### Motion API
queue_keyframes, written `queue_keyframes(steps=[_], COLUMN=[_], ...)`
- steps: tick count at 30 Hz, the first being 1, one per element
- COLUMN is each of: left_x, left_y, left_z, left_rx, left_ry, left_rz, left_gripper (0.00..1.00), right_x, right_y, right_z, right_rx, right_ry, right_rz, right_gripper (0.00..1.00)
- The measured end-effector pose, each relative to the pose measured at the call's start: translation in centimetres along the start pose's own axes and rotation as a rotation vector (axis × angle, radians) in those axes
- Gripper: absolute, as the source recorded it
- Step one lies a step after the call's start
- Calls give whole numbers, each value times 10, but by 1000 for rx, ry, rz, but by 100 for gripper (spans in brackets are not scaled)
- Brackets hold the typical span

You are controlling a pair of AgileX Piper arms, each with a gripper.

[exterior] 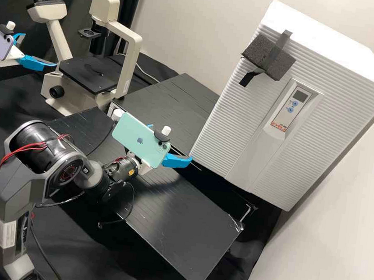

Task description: Open the incubator door.

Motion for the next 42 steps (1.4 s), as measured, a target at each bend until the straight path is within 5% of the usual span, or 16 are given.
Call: queue_keyframes(steps=[11,20,24,29,35,42], left_x=[0,0,0,0,0,0], left_y=[0,0,0,0,0,0], left_z=[0,0,0,0,0,0], left_rx=[0,0,0,0,0,0], left_ry=[0,0,0,0,0,0], left_rz=[0,0,0,0,0,0], left_gripper=[100,100,100,100,100,100], right_x=[-3,-9,-2,6,6,7], right_y=[6,50,70,97,118,126], right_z=[0,-14,-27,-43,-60,-95], right_rx=[-2,31,26,67,73,32], right_ry=[6,59,99,101,53,67], right_rz=[15,162,221,295,394,461], right_gripper=[100,100,100,100,100,100])
